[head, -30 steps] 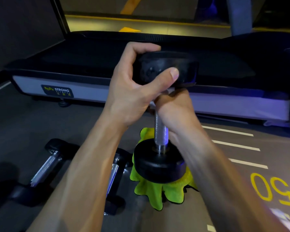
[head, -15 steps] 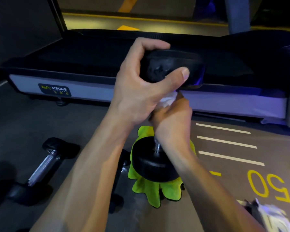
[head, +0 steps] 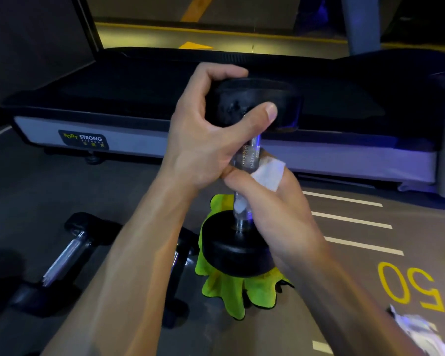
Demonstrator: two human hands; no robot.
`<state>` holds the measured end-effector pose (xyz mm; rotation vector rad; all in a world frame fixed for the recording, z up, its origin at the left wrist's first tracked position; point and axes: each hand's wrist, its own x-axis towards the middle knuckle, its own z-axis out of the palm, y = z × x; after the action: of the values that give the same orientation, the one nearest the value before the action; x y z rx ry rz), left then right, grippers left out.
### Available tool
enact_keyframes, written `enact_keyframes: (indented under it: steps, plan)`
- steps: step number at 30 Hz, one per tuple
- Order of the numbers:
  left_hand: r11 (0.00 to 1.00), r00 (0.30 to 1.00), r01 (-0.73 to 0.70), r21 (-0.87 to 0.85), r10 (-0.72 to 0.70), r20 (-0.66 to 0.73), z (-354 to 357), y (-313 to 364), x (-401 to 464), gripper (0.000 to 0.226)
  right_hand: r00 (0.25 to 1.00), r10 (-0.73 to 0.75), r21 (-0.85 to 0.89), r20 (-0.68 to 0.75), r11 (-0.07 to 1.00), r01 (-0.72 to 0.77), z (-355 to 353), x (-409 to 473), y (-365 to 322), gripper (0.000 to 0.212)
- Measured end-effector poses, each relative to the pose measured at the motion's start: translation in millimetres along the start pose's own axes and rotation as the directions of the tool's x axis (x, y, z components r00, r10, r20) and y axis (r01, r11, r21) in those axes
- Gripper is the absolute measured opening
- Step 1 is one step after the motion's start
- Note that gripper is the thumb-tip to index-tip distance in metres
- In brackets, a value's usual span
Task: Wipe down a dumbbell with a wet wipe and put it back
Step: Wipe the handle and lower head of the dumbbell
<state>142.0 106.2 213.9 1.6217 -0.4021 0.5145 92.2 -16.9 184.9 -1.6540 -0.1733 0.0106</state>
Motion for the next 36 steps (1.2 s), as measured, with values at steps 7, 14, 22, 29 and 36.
enact_keyframes:
  steps: [7, 14, 22, 29, 36]
  plan:
    - [1.000, 1.000, 0.008, -0.016, -0.008, -0.028, -2.3, -4.1, 0.7, 0.044, 0.991, 0.089, 0.529, -0.097, 0.848, -0.025, 10.4, -6.9, 17.8, 0.034]
    - [1.000, 0.999, 0.007, -0.019, -0.008, -0.049, -5.8, -7.2, 1.4, 0.045, 0.983, -0.027, 0.022, -0.181, 0.999, 0.032, 17.9, 17.0, 13.6, 0.018]
    - [0.998, 1.000, 0.006, -0.060, -0.007, -0.027, -4.9, -7.2, 0.5, 0.046, 0.985, 0.148, 0.190, 0.093, 0.968, -0.164, 4.9, 44.0, 24.1, 0.027]
    - [1.000, 0.999, -0.004, -0.024, 0.003, -0.036, -7.3, -8.4, 0.5, 0.048, 0.997, -0.048, -0.081, 0.057, 0.995, 0.052, 2.8, 44.3, 31.7, 0.035]
    - [1.000, 1.000, -0.001, -0.027, 0.000, -0.029, -5.2, -7.3, 0.4, 0.045, 0.983, 0.123, -0.111, 0.136, 0.988, -0.108, -4.3, 45.7, 32.8, 0.025]
